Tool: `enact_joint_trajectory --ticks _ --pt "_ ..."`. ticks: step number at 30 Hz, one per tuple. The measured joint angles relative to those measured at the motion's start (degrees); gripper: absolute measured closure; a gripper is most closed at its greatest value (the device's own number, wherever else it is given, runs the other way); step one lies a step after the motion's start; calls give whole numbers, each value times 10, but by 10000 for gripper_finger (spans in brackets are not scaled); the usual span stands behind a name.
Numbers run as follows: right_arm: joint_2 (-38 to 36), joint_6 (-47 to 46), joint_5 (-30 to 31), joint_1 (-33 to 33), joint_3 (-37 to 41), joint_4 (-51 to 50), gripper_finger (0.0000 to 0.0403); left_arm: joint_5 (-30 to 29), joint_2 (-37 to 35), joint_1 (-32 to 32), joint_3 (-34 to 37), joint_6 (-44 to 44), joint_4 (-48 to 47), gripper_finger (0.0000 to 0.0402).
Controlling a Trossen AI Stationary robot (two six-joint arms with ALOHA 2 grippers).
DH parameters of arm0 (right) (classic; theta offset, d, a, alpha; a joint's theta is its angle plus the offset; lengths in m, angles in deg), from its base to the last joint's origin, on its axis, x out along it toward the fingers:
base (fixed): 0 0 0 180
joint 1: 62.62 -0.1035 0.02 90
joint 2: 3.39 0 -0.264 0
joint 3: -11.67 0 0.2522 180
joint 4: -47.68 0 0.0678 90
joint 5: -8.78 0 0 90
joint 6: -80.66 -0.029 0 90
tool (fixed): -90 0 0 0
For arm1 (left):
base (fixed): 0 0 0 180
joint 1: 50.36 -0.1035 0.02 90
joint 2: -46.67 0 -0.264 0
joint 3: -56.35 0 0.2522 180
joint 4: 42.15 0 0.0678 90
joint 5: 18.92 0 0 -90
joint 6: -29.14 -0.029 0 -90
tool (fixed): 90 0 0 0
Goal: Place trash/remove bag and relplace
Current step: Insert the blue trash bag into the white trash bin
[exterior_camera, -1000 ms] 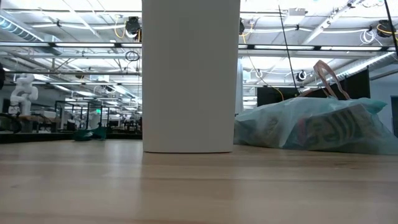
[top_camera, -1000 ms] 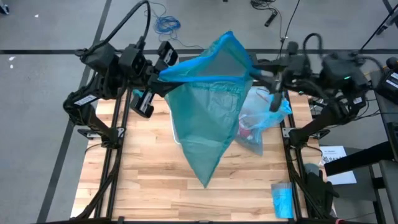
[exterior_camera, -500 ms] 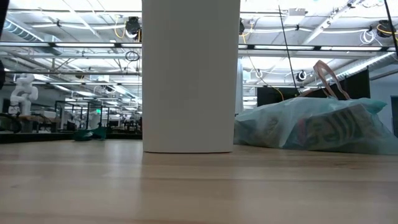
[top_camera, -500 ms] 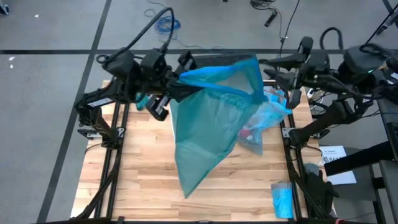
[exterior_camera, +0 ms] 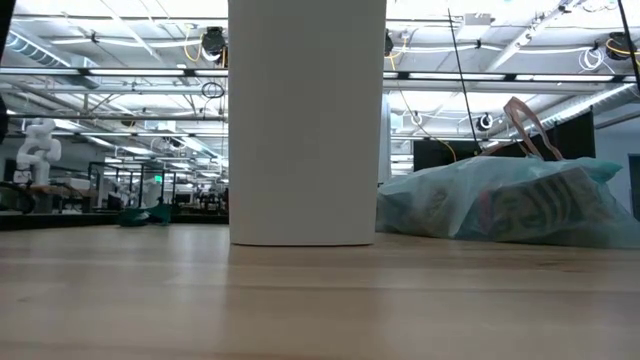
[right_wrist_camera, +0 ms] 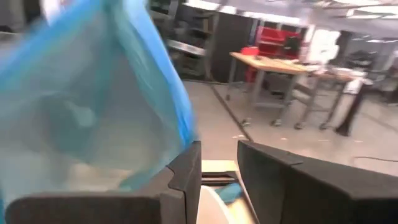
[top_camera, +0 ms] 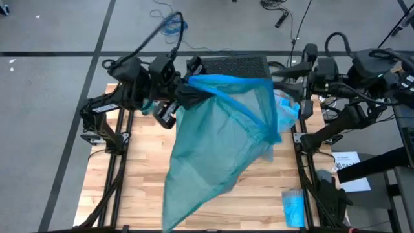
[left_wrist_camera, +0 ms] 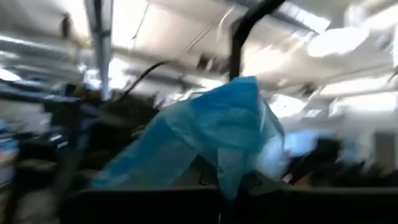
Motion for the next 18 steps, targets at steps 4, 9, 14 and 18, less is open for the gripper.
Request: enact_joint_trajectory --ticks 4,9,14,18 --pt "16 -15 -9 -7 0 -28 307 5 -7 -37 0 -24 -54 402" --pt "32 1 43 -25 1 -14 333 28 -7 -68 0 -24 -66 402" --pt "32 15 51 -31 0 24 359 29 -8 -84 0 -25 -98 402" --pt "32 14 50 -31 0 32 364 29 -8 -107 0 -49 -167 402"
